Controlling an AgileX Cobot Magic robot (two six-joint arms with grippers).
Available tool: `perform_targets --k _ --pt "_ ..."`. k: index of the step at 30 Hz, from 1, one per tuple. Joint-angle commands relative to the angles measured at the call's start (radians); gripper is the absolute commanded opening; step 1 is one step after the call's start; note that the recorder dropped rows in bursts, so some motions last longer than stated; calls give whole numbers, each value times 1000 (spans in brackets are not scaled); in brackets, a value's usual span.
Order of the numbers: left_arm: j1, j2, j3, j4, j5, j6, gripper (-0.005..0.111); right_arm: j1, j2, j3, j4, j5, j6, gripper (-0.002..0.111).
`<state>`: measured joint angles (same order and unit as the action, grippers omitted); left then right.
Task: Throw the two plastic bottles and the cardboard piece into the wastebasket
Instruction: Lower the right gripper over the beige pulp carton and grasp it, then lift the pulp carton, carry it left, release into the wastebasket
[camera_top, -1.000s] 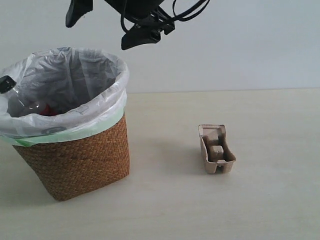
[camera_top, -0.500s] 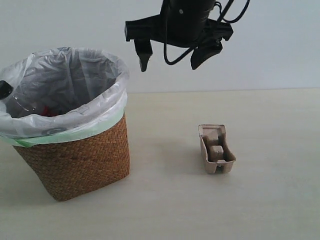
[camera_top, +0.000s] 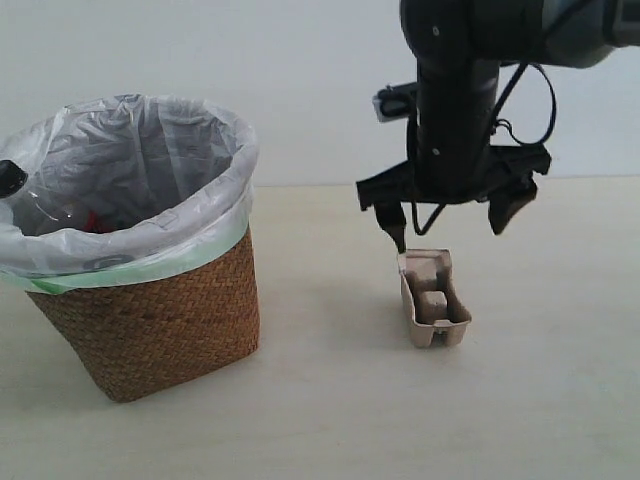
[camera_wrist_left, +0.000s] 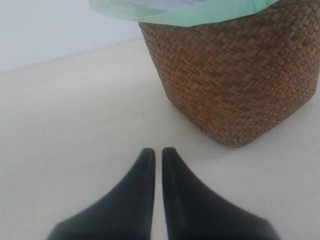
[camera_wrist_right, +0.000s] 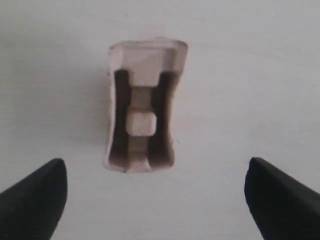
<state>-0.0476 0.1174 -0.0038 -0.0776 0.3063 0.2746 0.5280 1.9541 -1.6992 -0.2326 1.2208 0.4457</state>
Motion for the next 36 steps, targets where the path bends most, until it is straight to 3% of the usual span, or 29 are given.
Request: perform_targets --k 1,18,19,22,27,36 --pt "3 -6 4 -8 -3 -9 4 -31 20 86 22 0 -7 85" --pt "3 -6 4 -8 -3 -9 4 -31 169 162 107 -226 -53 84" --pt "3 -6 4 -8 -3 -9 4 -31 173 162 105 -228 -53 81" --pt "3 -6 4 -8 -3 -9 4 -31 184 162 103 -245 -53 56" --pt "3 -6 4 -8 -3 -9 4 -31 184 162 85 -253 -89 -1" --pt "3 -6 4 -8 -3 -9 4 -31 27 162 85 -292 -92 0"
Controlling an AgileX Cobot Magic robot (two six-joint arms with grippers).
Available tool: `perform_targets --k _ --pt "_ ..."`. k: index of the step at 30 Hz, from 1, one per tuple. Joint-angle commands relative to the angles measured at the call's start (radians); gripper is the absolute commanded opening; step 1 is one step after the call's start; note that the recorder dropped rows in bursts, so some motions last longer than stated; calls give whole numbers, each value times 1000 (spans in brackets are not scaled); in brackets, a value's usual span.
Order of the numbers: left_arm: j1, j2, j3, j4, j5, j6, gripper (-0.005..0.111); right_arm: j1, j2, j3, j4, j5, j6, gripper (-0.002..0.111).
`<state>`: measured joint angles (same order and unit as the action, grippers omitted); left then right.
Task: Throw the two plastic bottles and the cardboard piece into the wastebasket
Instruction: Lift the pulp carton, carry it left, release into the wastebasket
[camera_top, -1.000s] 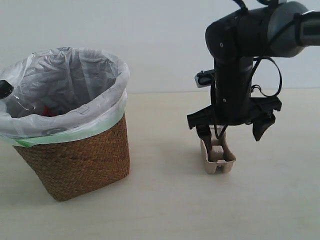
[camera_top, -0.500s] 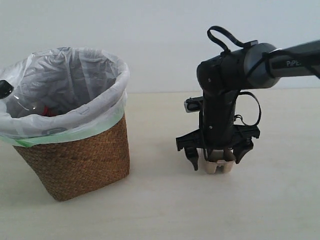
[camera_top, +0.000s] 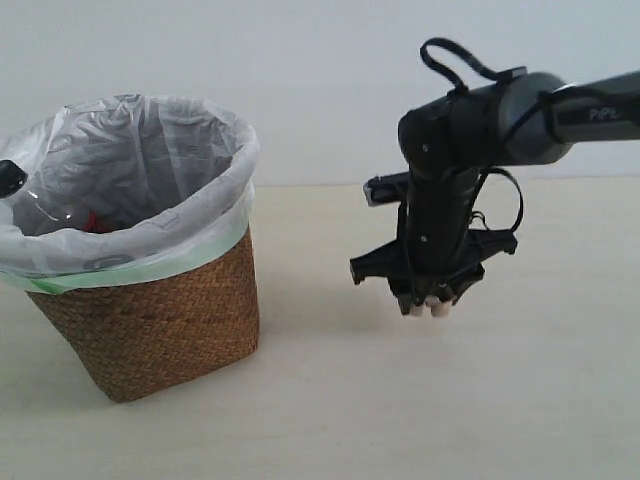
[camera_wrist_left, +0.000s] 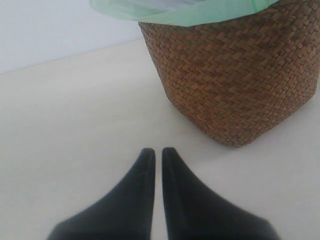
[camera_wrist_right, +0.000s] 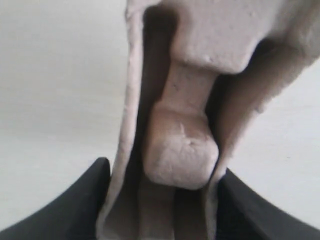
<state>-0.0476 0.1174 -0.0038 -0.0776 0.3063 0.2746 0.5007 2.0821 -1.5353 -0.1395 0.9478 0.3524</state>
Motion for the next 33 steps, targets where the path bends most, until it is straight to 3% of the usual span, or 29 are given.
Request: perform_targets --k 1,7,13,21,25,28,30,31,33 --pt "3 -6 4 -8 -3 -9 4 -4 -132 -2 -8 -27 1 0" --pt "3 -6 4 -8 -3 -9 4 -2 -342 -93 18 -44 49 0" --pt "3 -6 4 -8 -3 -9 4 -2 -346 -237 -114 185 110 0" --pt "3 -6 4 -8 -3 -9 4 -2 -342 -241 -108 195 139 0" --pt "3 -6 4 -8 -3 -9 4 14 -299 -241 105 165 55 0" --pt "3 -6 4 -8 -3 -9 4 59 -272 -262 433 42 -113 0" --pt "3 -6 4 -8 -3 -9 4 97 -254 -305 741 -91 -324 1" --pt "3 -6 4 -8 -3 -9 4 111 -242 -328 897 -134 -425 4" --pt "3 -6 4 -8 -3 -9 4 147 -209 -392 1085 -198 -531 22"
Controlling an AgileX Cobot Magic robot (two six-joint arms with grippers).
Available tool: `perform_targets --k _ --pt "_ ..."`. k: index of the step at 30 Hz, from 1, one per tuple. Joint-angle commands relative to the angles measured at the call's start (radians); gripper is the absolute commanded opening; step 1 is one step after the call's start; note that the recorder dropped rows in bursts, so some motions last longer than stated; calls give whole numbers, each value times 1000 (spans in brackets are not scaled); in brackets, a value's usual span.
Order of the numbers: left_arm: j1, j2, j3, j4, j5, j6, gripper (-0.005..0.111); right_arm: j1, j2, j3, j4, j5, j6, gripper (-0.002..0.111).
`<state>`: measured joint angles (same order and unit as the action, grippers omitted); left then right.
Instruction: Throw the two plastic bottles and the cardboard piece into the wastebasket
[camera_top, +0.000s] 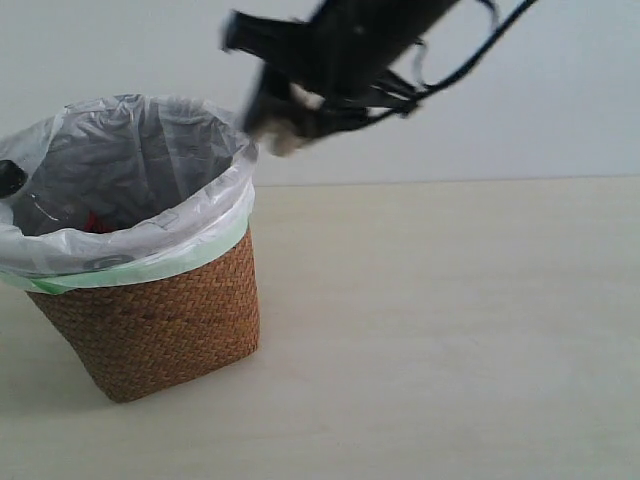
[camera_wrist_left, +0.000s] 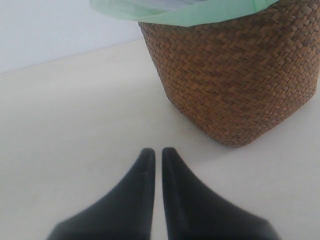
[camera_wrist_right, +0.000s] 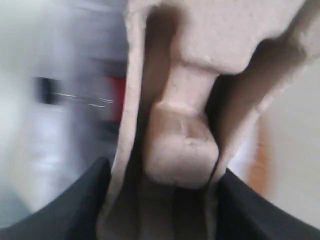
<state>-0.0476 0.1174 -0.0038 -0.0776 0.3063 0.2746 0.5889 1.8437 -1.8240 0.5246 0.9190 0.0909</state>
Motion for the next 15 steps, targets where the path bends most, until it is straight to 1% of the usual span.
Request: perform_targets --k 1,4,5,7,8,10,15 --pt "3 -6 4 -8 -3 -9 4 70 44 -130 425 -179 -264 33" --pt "3 -6 4 -8 -3 -9 4 89 91 -202 361 -131 -129 92" --pt "3 -6 4 -8 -3 -9 4 89 102 -217 329 -106 -100 106" --pt "3 -6 4 -8 -3 -9 4 89 108 -227 270 -83 -75 101" --pt "3 -6 4 -8 -3 -9 4 89 108 -233 246 -70 -63 98" --pt "3 -6 4 -8 -3 -9 4 89 108 -241 231 -61 -53 93" --pt "3 -6 4 -8 -3 -9 4 89 94 -275 217 -31 -48 92"
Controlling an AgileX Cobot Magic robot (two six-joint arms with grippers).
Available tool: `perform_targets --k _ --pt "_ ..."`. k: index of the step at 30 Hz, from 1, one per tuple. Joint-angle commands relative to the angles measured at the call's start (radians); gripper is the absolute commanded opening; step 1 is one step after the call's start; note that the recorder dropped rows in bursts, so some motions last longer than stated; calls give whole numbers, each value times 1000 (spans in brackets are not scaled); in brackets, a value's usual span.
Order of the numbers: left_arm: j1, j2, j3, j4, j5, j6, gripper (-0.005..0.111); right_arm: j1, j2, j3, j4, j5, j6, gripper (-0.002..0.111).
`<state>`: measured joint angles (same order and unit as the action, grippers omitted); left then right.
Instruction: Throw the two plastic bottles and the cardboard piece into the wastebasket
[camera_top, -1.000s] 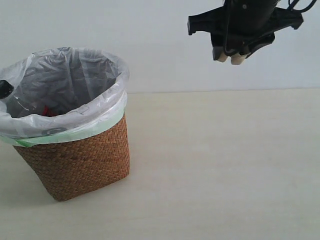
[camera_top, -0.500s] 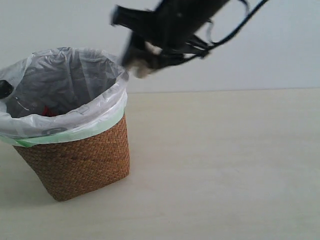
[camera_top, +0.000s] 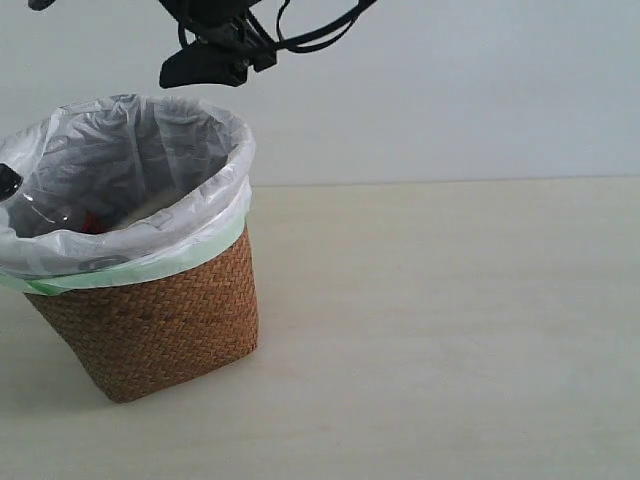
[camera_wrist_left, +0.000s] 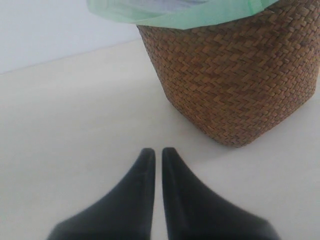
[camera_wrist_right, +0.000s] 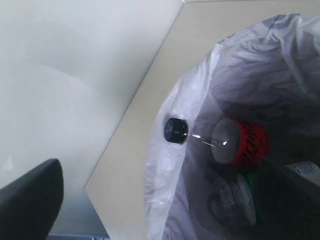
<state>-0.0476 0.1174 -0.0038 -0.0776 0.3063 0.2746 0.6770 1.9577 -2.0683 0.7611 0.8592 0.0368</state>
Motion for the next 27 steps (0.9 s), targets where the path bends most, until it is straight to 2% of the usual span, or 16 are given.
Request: perform_targets --k 1,5,7,9,13,19,27 --pt "3 -6 4 -8 -3 -9 4 0 -26 -40 -39 45 9 92" --pt "3 -6 4 -8 -3 -9 4 0 -53 -50 -183 110 60 91" --pt "3 -6 4 -8 -3 -9 4 0 -65 -50 -302 154 102 81" --pt "3 -6 4 -8 -3 -9 4 0 -76 -50 -415 215 154 61" --pt "3 -6 4 -8 -3 -9 4 0 -81 -50 -595 349 184 0" --pt "3 -6 4 -8 -3 -9 4 0 -88 -22 -673 362 193 1" --pt "3 -6 4 -8 -3 -9 4 0 -182 156 -819 320 245 1"
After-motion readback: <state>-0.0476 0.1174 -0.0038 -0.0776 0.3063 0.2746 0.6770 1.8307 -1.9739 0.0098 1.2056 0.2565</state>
